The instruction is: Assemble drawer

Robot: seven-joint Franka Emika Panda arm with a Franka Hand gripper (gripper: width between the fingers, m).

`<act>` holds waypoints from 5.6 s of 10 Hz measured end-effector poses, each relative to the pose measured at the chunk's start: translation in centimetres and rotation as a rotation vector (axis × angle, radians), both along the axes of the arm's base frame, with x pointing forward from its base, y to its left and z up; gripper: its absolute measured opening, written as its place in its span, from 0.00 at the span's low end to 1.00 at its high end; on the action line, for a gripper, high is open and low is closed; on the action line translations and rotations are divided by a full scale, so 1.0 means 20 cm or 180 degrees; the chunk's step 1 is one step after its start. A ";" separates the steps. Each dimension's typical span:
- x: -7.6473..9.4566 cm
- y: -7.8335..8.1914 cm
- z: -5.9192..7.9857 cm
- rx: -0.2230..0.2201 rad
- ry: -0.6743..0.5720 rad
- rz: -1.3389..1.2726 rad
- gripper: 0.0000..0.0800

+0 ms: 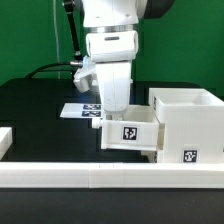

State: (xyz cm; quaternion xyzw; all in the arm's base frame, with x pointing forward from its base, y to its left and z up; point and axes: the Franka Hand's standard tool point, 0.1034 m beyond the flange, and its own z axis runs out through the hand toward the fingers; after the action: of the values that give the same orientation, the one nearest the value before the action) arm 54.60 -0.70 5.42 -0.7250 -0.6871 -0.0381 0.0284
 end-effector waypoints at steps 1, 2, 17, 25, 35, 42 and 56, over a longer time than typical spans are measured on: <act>0.00 0.00 0.00 0.0001 -0.0001 0.0016 0.05; 0.00 0.01 0.00 0.0002 0.0000 0.0029 0.05; -0.01 0.03 -0.02 0.0013 -0.0125 0.0132 0.05; 0.01 0.07 -0.01 0.0023 -0.0079 -0.0189 0.05; -0.01 0.07 -0.01 0.0008 0.0018 -0.0162 0.05; -0.01 0.06 -0.01 -0.0002 0.0065 -0.0058 0.05; 0.01 0.02 -0.02 -0.0036 0.0008 0.0118 0.05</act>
Offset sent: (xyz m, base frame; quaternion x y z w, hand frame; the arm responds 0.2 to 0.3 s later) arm -0.0025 0.0060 -0.0002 0.0255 -0.0259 -0.0335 0.9988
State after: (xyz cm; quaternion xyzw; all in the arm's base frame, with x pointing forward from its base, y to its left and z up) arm 54.89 -0.21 5.12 -0.7124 -0.7005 -0.0328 0.0259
